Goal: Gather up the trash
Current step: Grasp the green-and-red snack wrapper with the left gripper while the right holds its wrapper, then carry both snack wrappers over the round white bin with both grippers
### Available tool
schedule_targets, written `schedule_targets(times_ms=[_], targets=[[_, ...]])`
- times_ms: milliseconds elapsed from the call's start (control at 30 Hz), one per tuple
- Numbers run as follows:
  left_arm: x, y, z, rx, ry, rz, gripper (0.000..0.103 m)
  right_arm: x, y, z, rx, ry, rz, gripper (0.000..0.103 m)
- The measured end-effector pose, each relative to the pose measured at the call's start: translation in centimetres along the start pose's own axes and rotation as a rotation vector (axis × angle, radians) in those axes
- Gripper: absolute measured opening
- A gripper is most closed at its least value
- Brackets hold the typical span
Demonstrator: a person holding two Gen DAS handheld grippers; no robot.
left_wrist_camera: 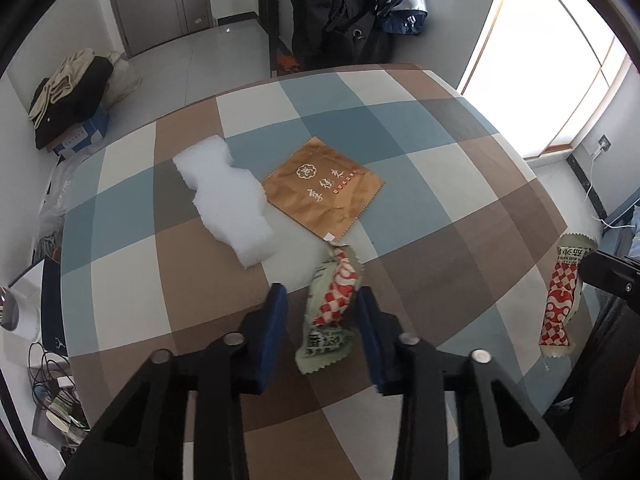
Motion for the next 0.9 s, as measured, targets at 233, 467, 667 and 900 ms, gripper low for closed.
schedule_targets(times_ms=[233,467,667,900], targets=[[0.1,0.3,0.6,-0.009,0.022,0.040,0.016,-0.3,1.1,-0.4,0.027,-0.006,-0.023,0.008],[0.1,0.4,1.0,-0.044,-0.002,0.008,0.016,-1.1,2.3,-0.7,0.055,0.001,-0.050,0.008],[-0.2,2.1,1.3,-0.027,0.018,0.004,0.016,-0.9,3.7,-0.4,0.080,-0.013,-0.067,0.008],[0.6,4.4,1.5,0.029,0.065,0.023,0.016,-1.1,4.7,-0.5,0.100,-0.015,-0.092,0.008]])
Point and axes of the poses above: each gripper's, at about its wrist camera, not at the fingertips, and y roughly against the way its jaws point, x to its right, z to its underside, the point moved 9 cm from there along -y, roughly the way its jaws point, and after that the axes turned 8 degrees about z, right-handed, at the moved point
